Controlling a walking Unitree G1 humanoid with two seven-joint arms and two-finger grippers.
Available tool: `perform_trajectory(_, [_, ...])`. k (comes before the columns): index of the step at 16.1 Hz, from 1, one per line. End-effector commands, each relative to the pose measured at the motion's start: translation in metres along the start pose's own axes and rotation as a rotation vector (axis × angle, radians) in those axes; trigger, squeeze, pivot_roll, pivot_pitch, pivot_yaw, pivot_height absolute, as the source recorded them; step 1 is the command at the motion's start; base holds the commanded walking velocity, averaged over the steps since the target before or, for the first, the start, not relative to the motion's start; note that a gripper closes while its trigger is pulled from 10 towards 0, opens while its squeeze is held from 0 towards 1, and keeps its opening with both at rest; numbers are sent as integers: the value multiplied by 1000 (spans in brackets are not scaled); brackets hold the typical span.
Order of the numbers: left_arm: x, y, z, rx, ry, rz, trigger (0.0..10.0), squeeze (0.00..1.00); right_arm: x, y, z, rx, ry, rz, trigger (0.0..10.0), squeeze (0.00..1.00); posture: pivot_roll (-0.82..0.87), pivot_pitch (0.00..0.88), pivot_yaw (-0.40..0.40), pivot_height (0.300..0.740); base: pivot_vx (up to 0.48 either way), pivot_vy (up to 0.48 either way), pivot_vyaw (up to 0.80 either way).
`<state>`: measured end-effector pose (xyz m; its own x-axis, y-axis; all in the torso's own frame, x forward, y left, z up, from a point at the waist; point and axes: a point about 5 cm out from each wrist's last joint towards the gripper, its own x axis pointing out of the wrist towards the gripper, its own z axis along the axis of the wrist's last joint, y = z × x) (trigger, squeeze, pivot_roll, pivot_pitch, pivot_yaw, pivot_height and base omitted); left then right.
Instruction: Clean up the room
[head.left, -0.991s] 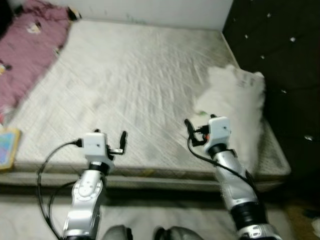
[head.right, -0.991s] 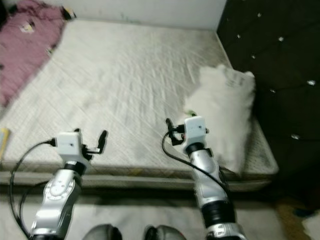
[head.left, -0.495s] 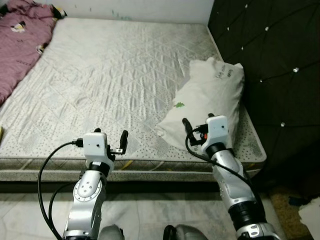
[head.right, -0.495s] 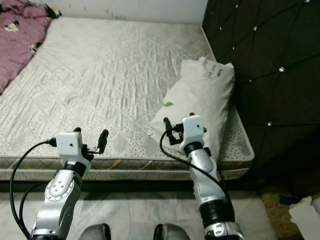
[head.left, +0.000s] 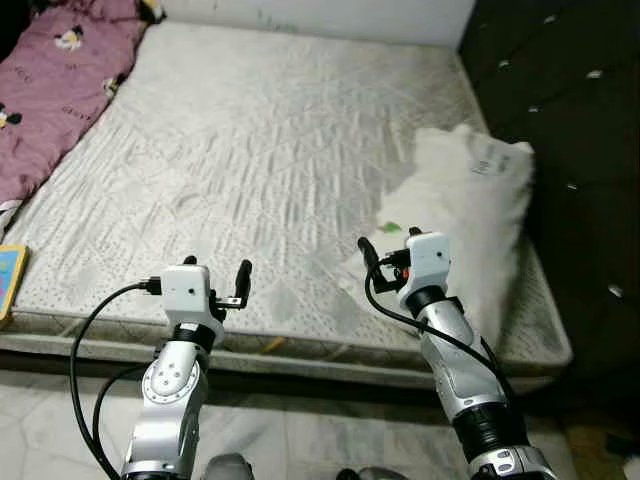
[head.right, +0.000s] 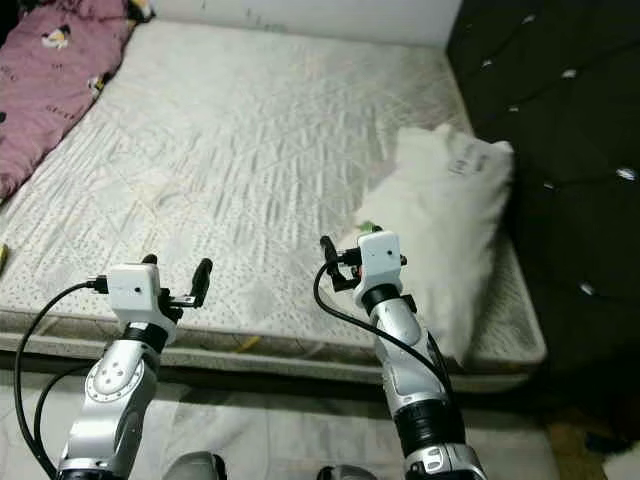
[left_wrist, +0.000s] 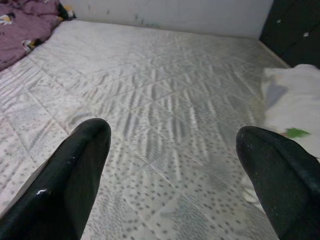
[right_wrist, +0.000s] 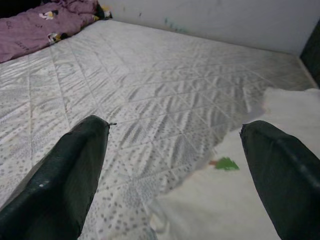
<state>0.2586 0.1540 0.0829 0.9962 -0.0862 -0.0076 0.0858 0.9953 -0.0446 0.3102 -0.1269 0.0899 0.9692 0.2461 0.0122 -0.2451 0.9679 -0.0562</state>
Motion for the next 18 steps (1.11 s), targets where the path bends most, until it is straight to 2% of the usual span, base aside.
perform_trajectory(1, [-1,0,0,-6,0,1,10000,0,0,-1,0,-7,-2,5,10000,0,53,112,-53,740,274,0,0])
perform_trajectory(4, [0,4,-4,-1,28,46,10000,0,0,-1,0,-8,1,7,10000,0,55,112,-56,740,0,0,0])
perform_trajectory(8, [-1,3,-2,11,23,40,10000,0,-1,-2,-2,-19,4,8,10000,0,57,116,-56,740,0,0,0])
perform_trajectory(10, [-1,3,-3,15,23,41,10000,0,-1,-2,-2,-20,2,11,10000,0,57,117,-56,740,0,0,650])
perform_trajectory(12, [-1,2,-3,18,24,39,10000,0,-1,-3,-2,-17,0,8,10000,0,57,118,-56,740,0,-321,675])
perform_trajectory(18, [-1,2,-3,17,25,39,10000,0,-1,-3,-2,-15,0,7,10000,0,57,115,-55,740,0,-408,0])
